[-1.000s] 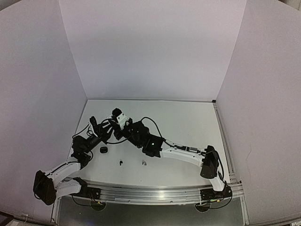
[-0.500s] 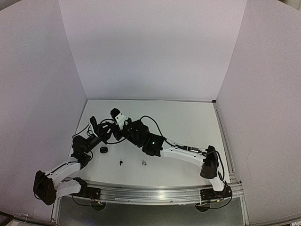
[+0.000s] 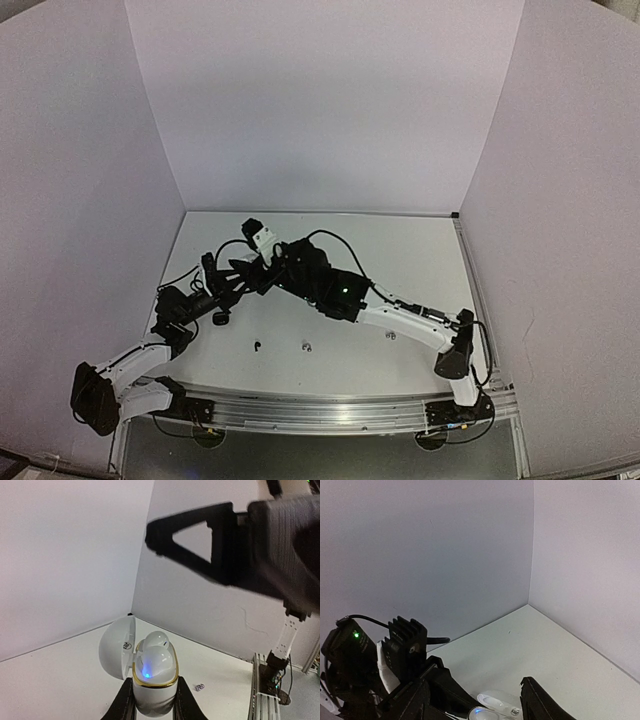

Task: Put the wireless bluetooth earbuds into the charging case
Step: Close the charging case with the earbuds.

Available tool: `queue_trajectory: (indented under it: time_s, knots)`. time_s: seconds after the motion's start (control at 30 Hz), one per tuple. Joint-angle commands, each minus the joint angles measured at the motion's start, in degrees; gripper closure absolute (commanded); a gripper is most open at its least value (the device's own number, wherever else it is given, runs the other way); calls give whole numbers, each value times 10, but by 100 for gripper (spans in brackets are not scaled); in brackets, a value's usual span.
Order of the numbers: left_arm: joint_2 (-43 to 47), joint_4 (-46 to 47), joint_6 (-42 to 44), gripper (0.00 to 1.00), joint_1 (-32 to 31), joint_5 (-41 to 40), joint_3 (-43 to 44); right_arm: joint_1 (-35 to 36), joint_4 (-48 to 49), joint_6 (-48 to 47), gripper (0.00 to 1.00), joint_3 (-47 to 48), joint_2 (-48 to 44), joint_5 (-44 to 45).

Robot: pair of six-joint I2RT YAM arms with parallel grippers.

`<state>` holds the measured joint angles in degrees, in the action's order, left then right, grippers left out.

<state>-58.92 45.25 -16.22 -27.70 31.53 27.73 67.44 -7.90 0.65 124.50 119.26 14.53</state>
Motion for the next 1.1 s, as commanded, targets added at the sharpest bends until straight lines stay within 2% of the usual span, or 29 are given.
queue_trajectory:
  time_s: [0.0, 0.1, 0.27, 0.4, 0.47, 0.7, 1.07]
  knots:
    - [-4, -35, 48, 100, 0, 110, 31, -25, -107, 94, 40, 10, -89, -34]
    - [-12, -54, 79, 100, 0, 158, 41, -52, -145, 150, 40, -11, -102, -72]
    - [-25, -76, 131, 100, 0, 220, 61, -66, -191, 198, 48, -24, -91, -81]
    - [-31, -107, 197, 100, 0, 262, 73, -83, -193, 248, 60, -35, -86, -103]
    - [-33, -127, 230, 100, 0, 269, 79, -87, -194, 268, 63, -38, -81, -119]
    - [-36, -128, 238, 100, 0, 250, 83, -87, -199, 314, 69, -33, -45, -224]
    - [-37, -136, 190, 100, 0, 184, 91, -69, -203, 307, 72, -54, -61, -258]
